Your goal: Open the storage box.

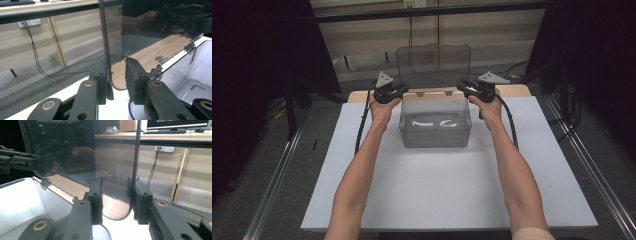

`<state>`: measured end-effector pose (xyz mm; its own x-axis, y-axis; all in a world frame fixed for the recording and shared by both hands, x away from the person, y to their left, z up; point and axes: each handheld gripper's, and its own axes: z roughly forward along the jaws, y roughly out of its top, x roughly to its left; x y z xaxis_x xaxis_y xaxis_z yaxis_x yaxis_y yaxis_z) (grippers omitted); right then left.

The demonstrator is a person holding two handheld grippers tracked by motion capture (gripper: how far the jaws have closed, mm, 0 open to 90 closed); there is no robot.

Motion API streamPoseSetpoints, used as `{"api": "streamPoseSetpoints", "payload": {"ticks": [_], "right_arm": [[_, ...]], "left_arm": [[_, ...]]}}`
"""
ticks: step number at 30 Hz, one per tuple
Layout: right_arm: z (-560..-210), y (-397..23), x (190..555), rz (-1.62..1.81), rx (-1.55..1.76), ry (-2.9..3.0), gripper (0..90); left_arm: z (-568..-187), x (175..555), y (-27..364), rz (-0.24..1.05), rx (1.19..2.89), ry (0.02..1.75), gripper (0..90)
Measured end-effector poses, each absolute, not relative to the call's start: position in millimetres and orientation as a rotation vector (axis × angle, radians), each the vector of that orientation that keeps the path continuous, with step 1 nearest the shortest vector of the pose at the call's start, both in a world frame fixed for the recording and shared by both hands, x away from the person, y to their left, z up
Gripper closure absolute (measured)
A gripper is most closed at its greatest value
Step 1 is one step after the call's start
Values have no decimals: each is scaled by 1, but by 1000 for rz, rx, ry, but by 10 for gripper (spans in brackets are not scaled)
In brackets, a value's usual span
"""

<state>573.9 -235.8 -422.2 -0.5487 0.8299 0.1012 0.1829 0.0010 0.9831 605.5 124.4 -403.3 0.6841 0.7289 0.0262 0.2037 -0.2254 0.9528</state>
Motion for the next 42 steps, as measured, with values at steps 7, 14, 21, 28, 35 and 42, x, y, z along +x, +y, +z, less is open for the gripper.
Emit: {"api": "streamPoseSetpoints", "payload": {"ticks": [7, 14, 21, 28, 35, 42], "right_arm": [[-427, -235, 575, 1588, 1058, 1771, 647], [-426, -234, 575, 1579, 1079, 1771, 649], [-425, -233, 576, 1556, 1085, 1776, 634], [-424, -234, 578, 1543, 1098, 1789, 617], [-420, -235, 580, 1494, 1088, 1796, 604], [-423, -232, 583, 1509, 1112, 1787, 574]], "left_arm": [[-404, 606, 124, 575, 1784, 743, 719], [-406, 606, 125, 563, 1792, 747, 711], [-406, 608, 123, 556, 1792, 764, 685], [-407, 611, 122, 532, 1780, 779, 652], [-406, 613, 122, 517, 1787, 791, 622], [-407, 614, 120, 495, 1783, 814, 582]]}}
